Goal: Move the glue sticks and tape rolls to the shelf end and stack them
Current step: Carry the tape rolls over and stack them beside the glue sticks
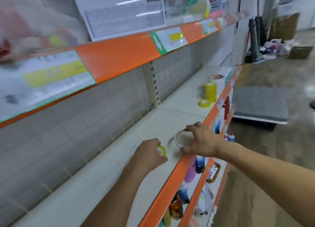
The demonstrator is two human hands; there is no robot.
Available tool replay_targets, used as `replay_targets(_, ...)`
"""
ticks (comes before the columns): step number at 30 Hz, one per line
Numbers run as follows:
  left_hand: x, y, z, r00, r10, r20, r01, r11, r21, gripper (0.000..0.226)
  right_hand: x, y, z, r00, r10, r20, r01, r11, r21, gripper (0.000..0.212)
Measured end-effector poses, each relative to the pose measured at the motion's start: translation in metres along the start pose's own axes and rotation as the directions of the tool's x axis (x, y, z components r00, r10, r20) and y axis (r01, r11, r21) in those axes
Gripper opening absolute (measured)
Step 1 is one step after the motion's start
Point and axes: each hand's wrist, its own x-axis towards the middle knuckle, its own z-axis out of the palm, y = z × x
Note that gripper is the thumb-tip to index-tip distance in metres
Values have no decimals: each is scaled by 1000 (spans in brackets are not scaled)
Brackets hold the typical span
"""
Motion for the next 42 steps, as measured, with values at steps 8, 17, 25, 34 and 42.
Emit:
replay_targets(8, 69, 60, 16, 992, 122, 22, -122, 992, 26, 62, 19, 70, -37, 995, 74, -65, -74, 997, 11, 82)
replay_targets(17, 153, 151, 51, 993, 106, -53, -105, 994, 31, 64, 92, 172, -95, 997, -47, -68, 43, 997, -57, 90)
replay_targets(25, 208, 213, 67, 989, -27, -148, 25, 1000, -16, 59, 147, 239, -139, 979, -201, -16, 199, 977, -82, 97)
replay_targets(34, 258, 236, 83, 982, -118, -148, 118, 993, -11, 61, 182, 269, -166, 933, -343, -113, 341, 939, -38, 92)
replay_targets(42, 297, 235, 91, 987, -131, -89, 133, 991, 17, 63, 209, 283, -187, 918, -349, -187, 359, 933, 17, 92)
